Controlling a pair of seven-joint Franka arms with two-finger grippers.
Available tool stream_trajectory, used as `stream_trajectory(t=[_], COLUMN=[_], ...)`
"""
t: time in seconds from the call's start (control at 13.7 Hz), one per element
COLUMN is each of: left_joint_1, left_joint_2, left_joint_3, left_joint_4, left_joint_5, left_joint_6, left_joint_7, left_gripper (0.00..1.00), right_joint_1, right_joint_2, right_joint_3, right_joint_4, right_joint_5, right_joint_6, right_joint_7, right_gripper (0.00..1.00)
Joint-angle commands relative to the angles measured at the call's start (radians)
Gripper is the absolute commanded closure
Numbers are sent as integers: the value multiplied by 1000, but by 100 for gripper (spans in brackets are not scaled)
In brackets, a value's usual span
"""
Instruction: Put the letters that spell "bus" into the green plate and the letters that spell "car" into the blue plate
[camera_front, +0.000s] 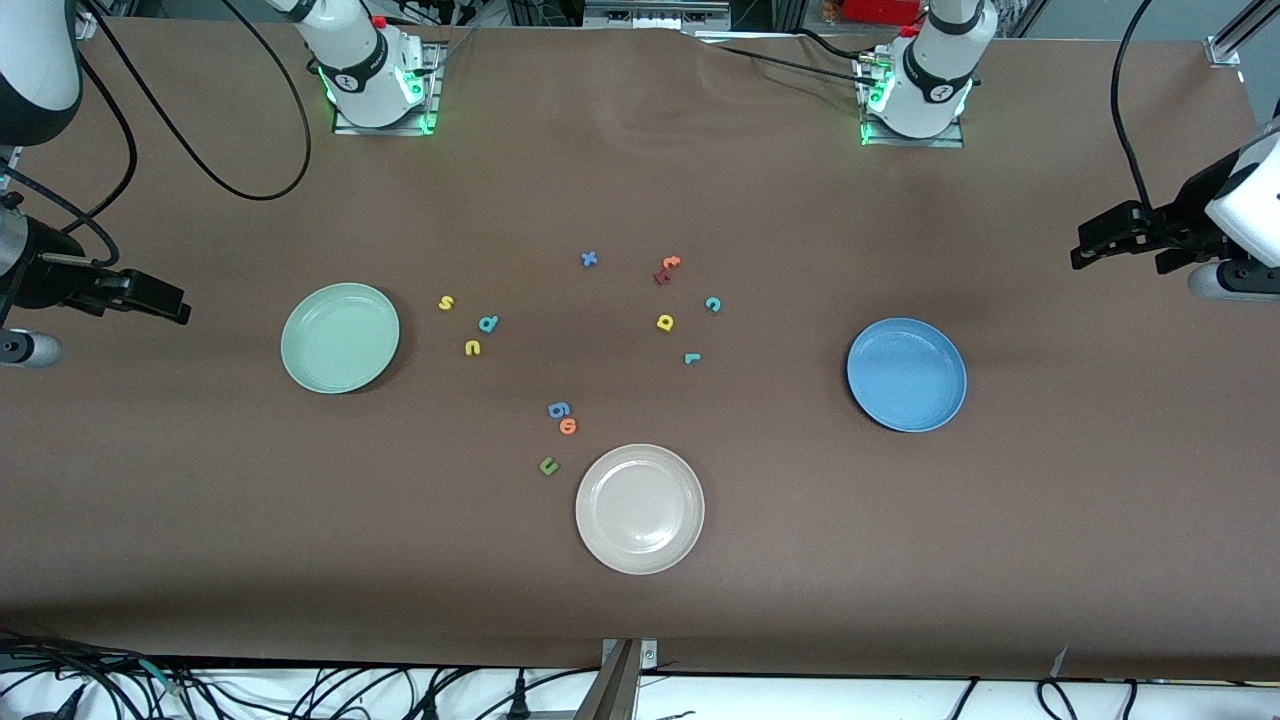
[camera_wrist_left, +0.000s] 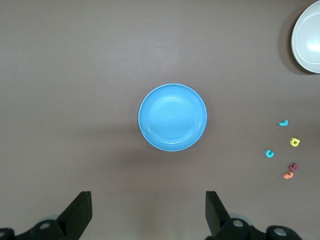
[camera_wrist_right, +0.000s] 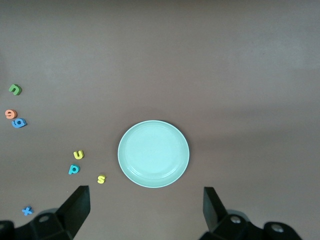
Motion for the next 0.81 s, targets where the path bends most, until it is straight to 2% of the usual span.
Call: stream_trajectory(t=[0.0,0.73], left_joint_1=[5,13], left_joint_2=[-2,-2], left_joint_3=[1,1], left_joint_4=[10,10], left_joint_5=[-19,-25], left_joint_6=[-2,-2], left_joint_7=[23,22], left_gripper=[0,0], right_joint_1=[3,1], right_joint_2=[-10,-9], right_joint_3=[3,1], right_joint_4=[-10,-9], right_joint_5=[-9,-7], right_joint_6=[2,-1], right_joint_7=[9,8], right_gripper=[0,0])
